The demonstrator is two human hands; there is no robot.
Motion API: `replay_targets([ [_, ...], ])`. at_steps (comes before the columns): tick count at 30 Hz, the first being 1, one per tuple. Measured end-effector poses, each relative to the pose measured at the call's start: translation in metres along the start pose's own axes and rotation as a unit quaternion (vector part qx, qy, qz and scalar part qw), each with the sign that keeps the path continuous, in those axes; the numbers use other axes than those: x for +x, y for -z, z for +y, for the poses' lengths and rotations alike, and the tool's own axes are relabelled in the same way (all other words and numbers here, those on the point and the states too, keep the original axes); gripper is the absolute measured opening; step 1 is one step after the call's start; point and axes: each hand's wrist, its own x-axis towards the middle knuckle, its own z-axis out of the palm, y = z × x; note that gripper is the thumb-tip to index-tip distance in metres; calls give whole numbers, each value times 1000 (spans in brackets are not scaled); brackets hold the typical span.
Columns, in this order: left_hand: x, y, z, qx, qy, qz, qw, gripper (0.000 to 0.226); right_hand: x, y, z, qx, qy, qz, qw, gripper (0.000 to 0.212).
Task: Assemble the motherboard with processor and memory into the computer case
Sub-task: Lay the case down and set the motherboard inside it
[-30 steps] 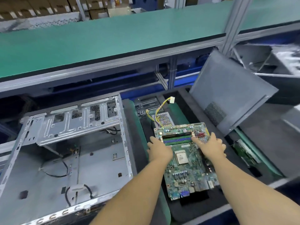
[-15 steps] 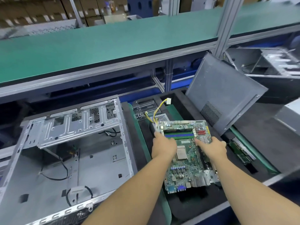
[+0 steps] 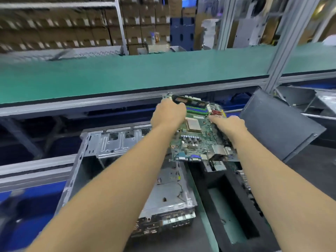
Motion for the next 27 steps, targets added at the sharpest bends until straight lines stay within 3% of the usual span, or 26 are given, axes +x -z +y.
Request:
replay_targets([
  [4,13,48,-83,-12,79,14,997,22,-38,-35,-58,-145,79,-83,983,104],
  [11,-14,104,-201,34,154,2,988,23,-106,-101,-97,-292,165,-228,914,97],
  [20,-56,123,-248,140,170,-2,975,28,-164,-118,-94,-386,159,-259,871,83],
  [27,-67,109,-246,144,169,-51,974,24,-177,-109,-74,-393,101,-258,877,79],
])
